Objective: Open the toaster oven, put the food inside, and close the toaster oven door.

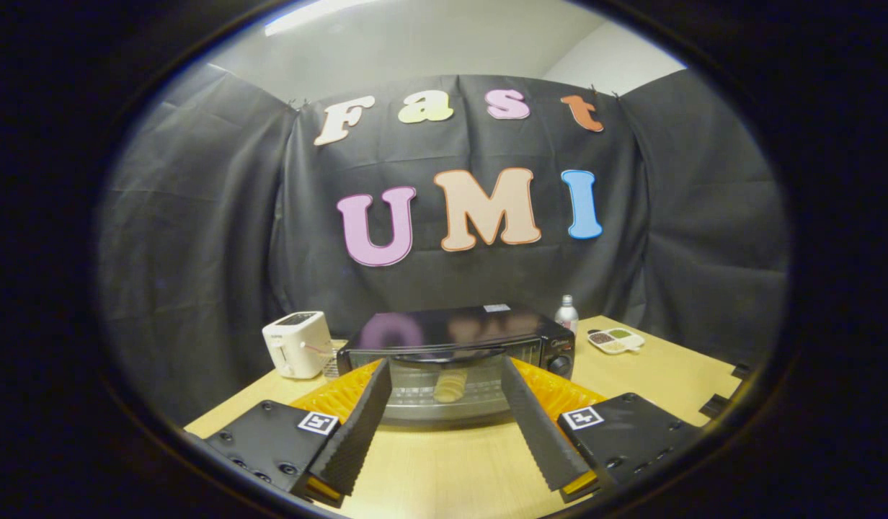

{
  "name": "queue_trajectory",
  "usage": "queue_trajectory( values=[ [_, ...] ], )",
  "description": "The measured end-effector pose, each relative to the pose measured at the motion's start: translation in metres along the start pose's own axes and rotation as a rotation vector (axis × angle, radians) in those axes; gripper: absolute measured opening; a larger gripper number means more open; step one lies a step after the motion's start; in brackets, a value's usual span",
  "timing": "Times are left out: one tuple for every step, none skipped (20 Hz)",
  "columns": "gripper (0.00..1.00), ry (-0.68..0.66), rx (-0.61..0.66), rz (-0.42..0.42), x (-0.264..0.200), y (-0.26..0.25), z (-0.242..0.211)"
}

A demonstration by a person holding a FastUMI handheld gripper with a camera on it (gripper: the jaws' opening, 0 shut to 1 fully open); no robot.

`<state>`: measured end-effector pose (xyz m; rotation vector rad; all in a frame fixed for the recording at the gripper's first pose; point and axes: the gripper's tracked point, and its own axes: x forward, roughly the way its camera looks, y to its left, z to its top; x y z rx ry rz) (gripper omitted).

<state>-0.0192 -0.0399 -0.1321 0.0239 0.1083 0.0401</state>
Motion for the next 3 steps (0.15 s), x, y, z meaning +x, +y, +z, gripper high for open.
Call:
queue_trajectory(
  values=[
    [0.97, 0.004, -0.006, 0.001, -0.0037, -0.0003, -0.0033],
    [0.97, 0.008, -0.01, 0.007, -0.0057, 0.0012, -0.0059],
    [0.97, 0.012, -0.011, 0.015, -0.0073, 0.0035, -0.0089]
  ],
)
